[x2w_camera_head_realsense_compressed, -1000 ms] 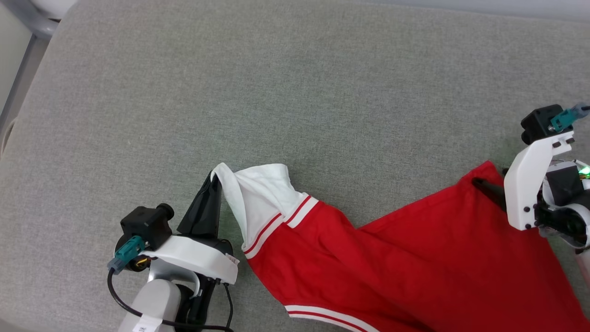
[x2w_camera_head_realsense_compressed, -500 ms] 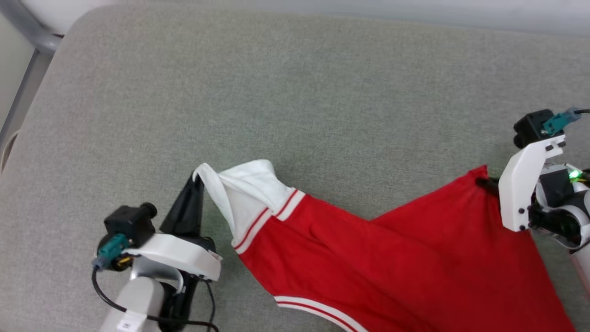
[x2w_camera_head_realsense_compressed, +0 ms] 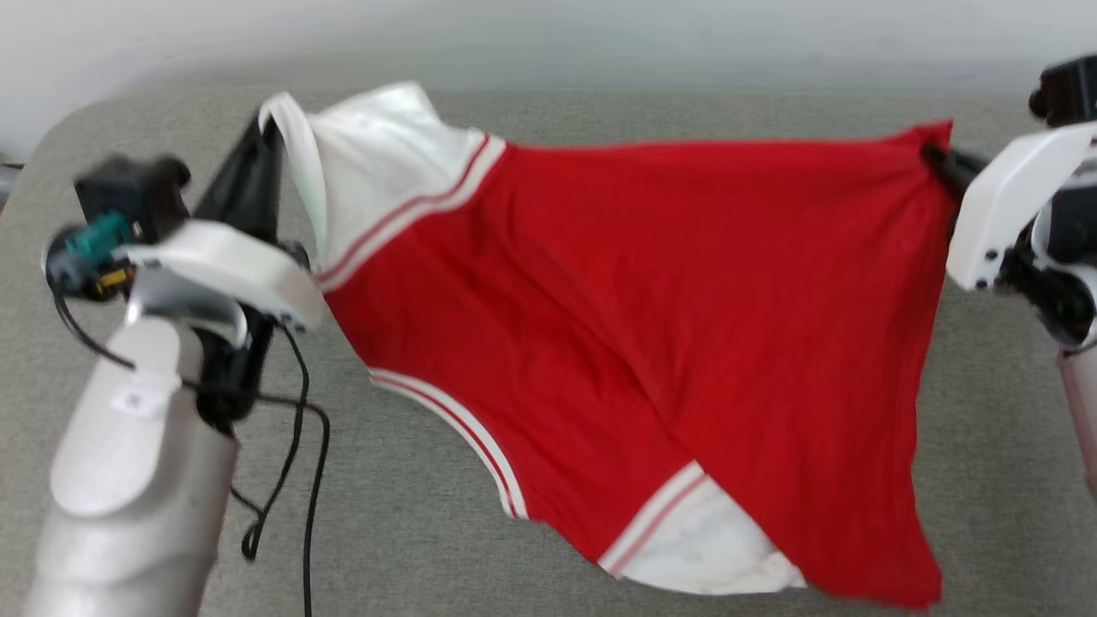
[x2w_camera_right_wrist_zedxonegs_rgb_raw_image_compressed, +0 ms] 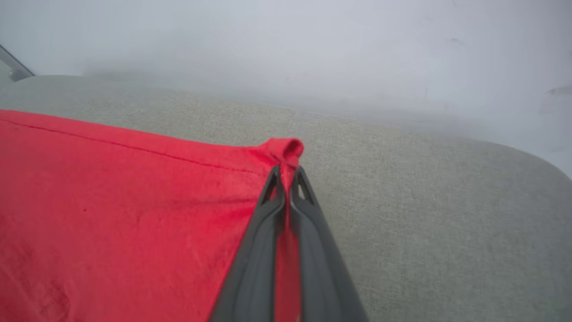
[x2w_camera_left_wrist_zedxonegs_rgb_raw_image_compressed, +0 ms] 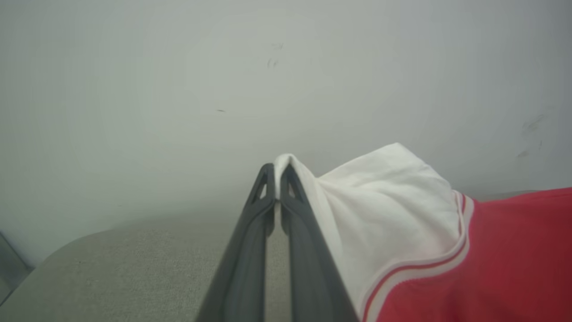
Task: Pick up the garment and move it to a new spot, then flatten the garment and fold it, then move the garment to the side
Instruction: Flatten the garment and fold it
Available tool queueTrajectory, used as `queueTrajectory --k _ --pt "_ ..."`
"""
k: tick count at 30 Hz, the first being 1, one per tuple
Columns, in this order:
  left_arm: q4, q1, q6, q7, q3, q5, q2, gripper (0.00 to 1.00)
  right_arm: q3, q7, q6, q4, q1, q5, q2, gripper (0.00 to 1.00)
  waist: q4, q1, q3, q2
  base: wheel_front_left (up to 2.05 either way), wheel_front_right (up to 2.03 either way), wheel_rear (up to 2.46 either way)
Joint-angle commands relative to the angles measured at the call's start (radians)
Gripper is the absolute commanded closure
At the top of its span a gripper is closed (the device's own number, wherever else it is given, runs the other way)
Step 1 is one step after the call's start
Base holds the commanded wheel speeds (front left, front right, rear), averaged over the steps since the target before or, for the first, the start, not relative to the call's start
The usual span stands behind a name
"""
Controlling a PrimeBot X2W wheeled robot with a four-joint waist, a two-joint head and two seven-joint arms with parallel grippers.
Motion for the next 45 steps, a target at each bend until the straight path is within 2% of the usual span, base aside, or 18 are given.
queueTrajectory --k 1,5,9,18,25,36,45 --pt "0.027 -0.074 0.003 0.018 0.008 -0.001 0.013 1.0 -0.016 -0.037 -0.001 0.016 -0.058 -0.026 0.015 1.0 -0.022 -0.0001 -0.004 0.0 0.0 0.0 0.0" --pt "0.112 -0.267 -0.009 0.038 0.02 0.004 0.044 1.0 -0.059 -0.123 -0.001 0.063 -0.203 -0.098 0.05 1.0 -0.048 -0.0001 0.024 0.0 0.0 0.0 0.0" --pt "0.159 -0.383 -0.013 0.035 0.025 0.018 0.069 1.0 -0.08 -0.169 -0.001 0.096 -0.297 -0.145 0.067 1.0 -0.06 -0.0001 0.05 0.0 0.0 0.0 0.0" --pt "0.268 -0.715 0.002 0.027 0.031 0.069 0.14 1.0 -0.147 -0.302 -0.002 0.156 -0.586 -0.243 0.083 1.0 -0.059 -0.0001 0.194 0.0 0.0 0.0 0.0" --pt "0.343 -0.882 0.004 0.006 0.04 0.065 0.144 1.0 -0.159 -0.367 -0.002 0.216 -0.746 -0.287 0.09 1.0 -0.042 -0.0001 0.31 0.0 0.0 0.0 0.0" --pt "0.473 -0.932 -0.032 -0.013 0.056 -0.009 0.103 1.0 -0.108 -0.434 -0.002 0.354 -0.828 -0.282 0.118 1.0 -0.03 -0.0001 0.455 0.0 0.0 0.0 0.0" --pt "0.584 -0.727 -0.07 -0.067 0.038 -0.074 0.085 1.0 0.028 -0.487 -0.002 0.461 -0.642 -0.182 0.123 1.0 -0.032 -0.0001 0.397 0.0 0.0 0.0 0.0"
